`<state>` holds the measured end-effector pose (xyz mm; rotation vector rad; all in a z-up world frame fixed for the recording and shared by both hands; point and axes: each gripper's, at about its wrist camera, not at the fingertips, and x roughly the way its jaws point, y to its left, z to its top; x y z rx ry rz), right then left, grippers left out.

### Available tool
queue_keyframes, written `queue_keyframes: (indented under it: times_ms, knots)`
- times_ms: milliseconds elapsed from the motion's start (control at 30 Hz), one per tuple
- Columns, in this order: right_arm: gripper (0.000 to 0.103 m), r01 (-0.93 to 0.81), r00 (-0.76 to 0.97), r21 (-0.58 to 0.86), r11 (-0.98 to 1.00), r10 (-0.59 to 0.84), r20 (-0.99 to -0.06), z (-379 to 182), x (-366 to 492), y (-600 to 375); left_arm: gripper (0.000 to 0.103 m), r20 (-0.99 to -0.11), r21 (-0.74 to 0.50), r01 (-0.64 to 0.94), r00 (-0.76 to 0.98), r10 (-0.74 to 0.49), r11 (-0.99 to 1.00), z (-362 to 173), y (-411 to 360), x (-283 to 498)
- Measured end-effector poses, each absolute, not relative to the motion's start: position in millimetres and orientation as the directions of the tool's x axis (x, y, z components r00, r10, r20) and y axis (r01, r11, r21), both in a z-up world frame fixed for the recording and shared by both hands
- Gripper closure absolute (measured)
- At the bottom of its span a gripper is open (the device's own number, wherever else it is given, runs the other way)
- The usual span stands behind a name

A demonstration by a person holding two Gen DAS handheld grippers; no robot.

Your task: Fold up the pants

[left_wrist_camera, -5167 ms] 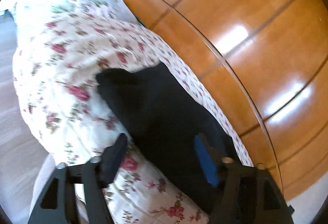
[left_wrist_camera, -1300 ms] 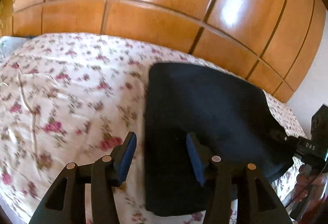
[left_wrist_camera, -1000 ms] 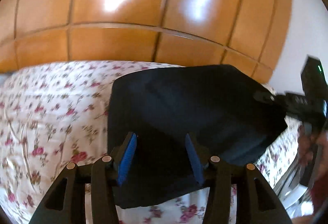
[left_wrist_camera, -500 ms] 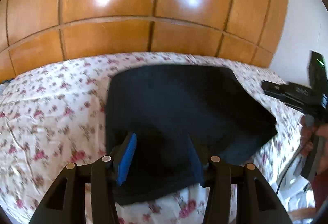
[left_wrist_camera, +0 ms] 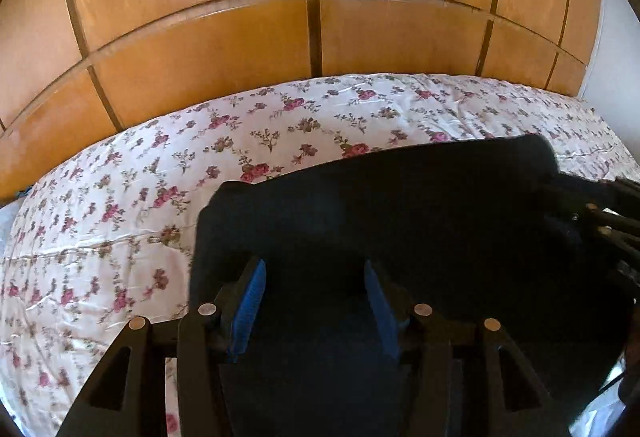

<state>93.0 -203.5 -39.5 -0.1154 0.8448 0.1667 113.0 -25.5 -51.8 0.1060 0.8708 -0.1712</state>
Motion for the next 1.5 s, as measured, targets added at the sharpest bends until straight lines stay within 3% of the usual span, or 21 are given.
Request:
queue_keyframes:
  times_ms: [200,500,833,1500]
  knots:
    - [0.072,-0.123,0.644,0.121,0.985,0.172,-0.745,-68,111,-238,0.048,-0.732,-0.011,0.180,0.668,-0.131,0.984,-59,-22,114]
    - [0.071,-0.127,0.710,0.054,0.990,0.128,-0.693,-70,102,-227,0.048,-0.708,-0.012,0.176,0.694,-0.133,0.984,-59,-21,110]
    - [0.059,-0.141,0.706,0.085,0.986,0.160,-0.690,-60,53,-230,0.046,-0.708,-0.030,0.142,0.696,-0.121,0.989,-53,-15,82]
    - [0.059,-0.118,0.691,0.159,0.980,0.196,-0.696,-67,-1,-238,0.045,-0.699,-0.051,0.127,0.703,-0.126,0.991,-56,-6,20]
